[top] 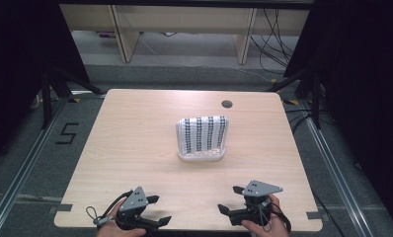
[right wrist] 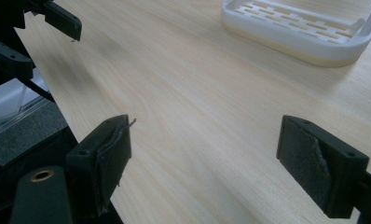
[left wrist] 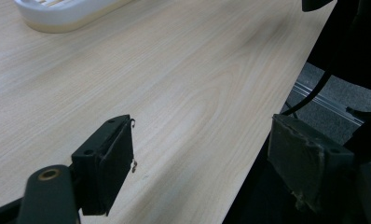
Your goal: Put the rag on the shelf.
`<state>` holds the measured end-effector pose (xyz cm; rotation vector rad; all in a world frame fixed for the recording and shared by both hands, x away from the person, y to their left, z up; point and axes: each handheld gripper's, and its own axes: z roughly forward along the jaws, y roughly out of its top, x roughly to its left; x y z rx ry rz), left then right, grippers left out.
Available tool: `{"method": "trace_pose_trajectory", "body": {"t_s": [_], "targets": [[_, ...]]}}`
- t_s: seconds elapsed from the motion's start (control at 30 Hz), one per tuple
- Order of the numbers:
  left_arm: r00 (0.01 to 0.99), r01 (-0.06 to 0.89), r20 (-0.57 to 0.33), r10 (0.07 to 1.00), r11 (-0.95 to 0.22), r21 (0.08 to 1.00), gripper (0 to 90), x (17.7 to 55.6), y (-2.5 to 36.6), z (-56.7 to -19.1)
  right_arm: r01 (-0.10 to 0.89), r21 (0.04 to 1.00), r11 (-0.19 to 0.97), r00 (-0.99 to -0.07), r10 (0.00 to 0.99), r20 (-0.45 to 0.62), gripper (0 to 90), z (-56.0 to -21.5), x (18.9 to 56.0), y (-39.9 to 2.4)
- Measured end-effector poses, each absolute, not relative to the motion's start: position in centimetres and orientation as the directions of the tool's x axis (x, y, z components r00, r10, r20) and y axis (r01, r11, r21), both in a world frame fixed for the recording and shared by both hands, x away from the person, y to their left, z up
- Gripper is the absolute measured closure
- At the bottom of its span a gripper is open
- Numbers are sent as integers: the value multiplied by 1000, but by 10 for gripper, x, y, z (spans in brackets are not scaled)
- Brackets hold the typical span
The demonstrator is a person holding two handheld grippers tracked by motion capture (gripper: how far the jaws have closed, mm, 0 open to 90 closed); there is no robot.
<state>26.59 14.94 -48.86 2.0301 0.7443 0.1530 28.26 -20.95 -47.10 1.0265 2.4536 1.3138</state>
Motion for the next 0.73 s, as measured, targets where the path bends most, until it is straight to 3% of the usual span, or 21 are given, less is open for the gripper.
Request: {"method": "trace_pose_trajectory", "body": {"t_s": [0.73], "targets": [[807, 444, -170, 565, -391, 807, 216, 267, 147, -494, 515, 765, 386, -738, 655, 166, 189, -480, 284, -210]]}}
